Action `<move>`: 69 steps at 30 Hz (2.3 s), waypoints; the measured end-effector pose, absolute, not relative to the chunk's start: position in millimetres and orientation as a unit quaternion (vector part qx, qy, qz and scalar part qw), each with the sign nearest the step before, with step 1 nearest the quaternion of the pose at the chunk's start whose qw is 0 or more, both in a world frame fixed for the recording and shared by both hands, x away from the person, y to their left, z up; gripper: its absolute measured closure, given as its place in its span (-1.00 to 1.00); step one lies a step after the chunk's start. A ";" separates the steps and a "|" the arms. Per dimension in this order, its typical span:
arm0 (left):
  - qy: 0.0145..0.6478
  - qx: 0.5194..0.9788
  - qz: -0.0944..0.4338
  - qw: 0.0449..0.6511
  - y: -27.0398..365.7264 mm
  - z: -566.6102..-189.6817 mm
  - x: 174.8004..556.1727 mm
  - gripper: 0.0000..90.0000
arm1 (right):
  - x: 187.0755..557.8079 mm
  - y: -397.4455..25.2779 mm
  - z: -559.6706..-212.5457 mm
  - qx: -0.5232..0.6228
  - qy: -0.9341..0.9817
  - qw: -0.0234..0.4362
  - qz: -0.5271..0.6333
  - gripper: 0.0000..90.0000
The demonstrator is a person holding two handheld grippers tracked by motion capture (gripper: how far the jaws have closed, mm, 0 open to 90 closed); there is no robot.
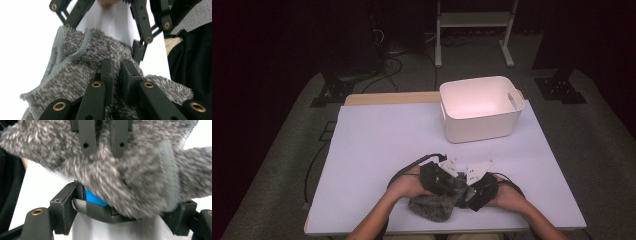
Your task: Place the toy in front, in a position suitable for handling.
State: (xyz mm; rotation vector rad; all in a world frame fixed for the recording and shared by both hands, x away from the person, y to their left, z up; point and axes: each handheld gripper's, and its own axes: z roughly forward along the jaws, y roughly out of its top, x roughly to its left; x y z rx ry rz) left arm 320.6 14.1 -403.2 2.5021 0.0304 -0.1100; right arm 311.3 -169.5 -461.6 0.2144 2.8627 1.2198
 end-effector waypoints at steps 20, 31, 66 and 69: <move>0.070 0.951 -0.031 0.299 70.3 -400.0 330.8 0.81 | 311.0 -170.2 -462.5 0.065 0.916 0.014 0.395 -0.50; 0.099 0.949 -0.037 0.295 96.1 -407.6 335.2 0.81 | 311.5 -170.6 -462.8 0.067 0.916 0.011 0.396 -0.50; 0.094 0.953 -0.047 0.283 96.5 -408.6 334.9 0.80 | 311.1 -171.2 -463.7 0.065 0.915 0.014 0.398 -0.50; 0.101 0.953 -0.045 0.282 102.3 -409.0 334.0 0.80 | 311.0 -171.2 -463.7 0.065 0.915 0.014 0.398 -0.50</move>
